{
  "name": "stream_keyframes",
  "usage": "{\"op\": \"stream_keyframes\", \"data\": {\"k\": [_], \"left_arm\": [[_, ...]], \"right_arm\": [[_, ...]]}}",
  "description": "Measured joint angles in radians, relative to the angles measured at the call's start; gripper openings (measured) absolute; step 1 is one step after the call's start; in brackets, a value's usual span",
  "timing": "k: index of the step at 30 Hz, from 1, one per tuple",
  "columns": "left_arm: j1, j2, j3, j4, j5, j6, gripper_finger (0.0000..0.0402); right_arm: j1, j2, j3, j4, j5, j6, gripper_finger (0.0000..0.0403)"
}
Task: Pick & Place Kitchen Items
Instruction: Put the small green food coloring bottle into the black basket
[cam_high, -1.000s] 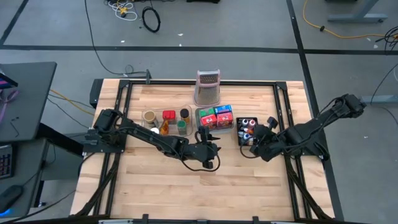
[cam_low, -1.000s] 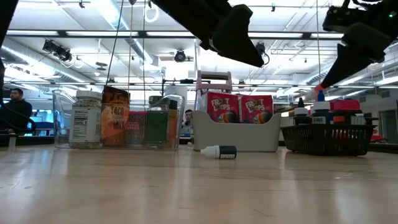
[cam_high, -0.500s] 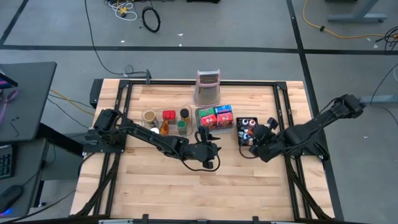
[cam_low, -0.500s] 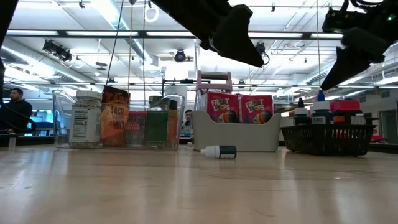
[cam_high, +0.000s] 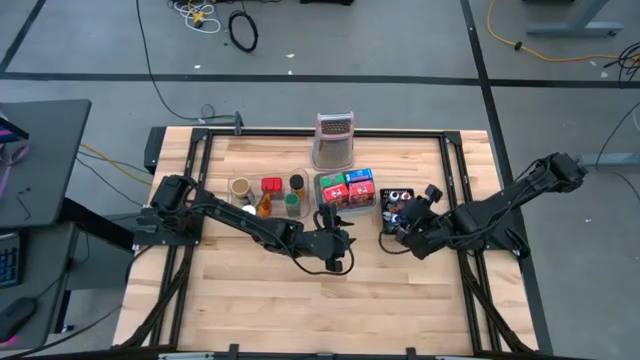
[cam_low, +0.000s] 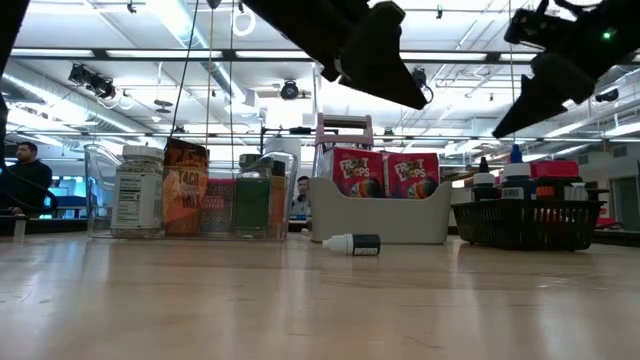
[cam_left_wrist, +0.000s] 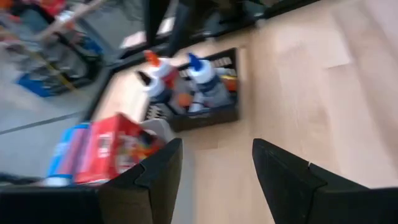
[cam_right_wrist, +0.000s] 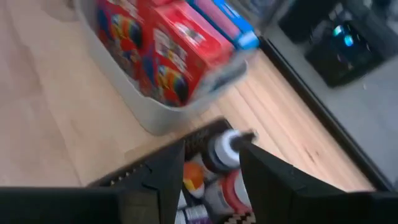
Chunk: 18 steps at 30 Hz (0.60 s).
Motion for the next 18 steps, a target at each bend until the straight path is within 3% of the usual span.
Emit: {"op": "stream_keyframes", "data": {"k": [5, 10, 14, 18], "left_arm": [[0.000, 0.000, 0.000, -0.039, 0.172, -0.096, 0.0206], [-0.001, 0.000, 0.000, -0.177, 0.329, -0.210, 0.0206], [-0.002, 0.000, -0.012, -0.280, 0.379, -0.332, 0.0206], [-0.008, 0.005, -0.069, -0.290, 0.374, -0.341, 0.0206]], "right_arm": [[0.000, 0.000, 0.000, 0.176, 0.000, -0.162, 0.0153], [0.000, 0.000, 0.000, 0.397, -0.035, -0.285, 0.0152], [0.000, 0.004, 0.000, 0.509, -0.136, -0.367, 0.0162], [0.000, 0.032, 0.000, 0.547, -0.155, -0.411, 0.0178]]}}
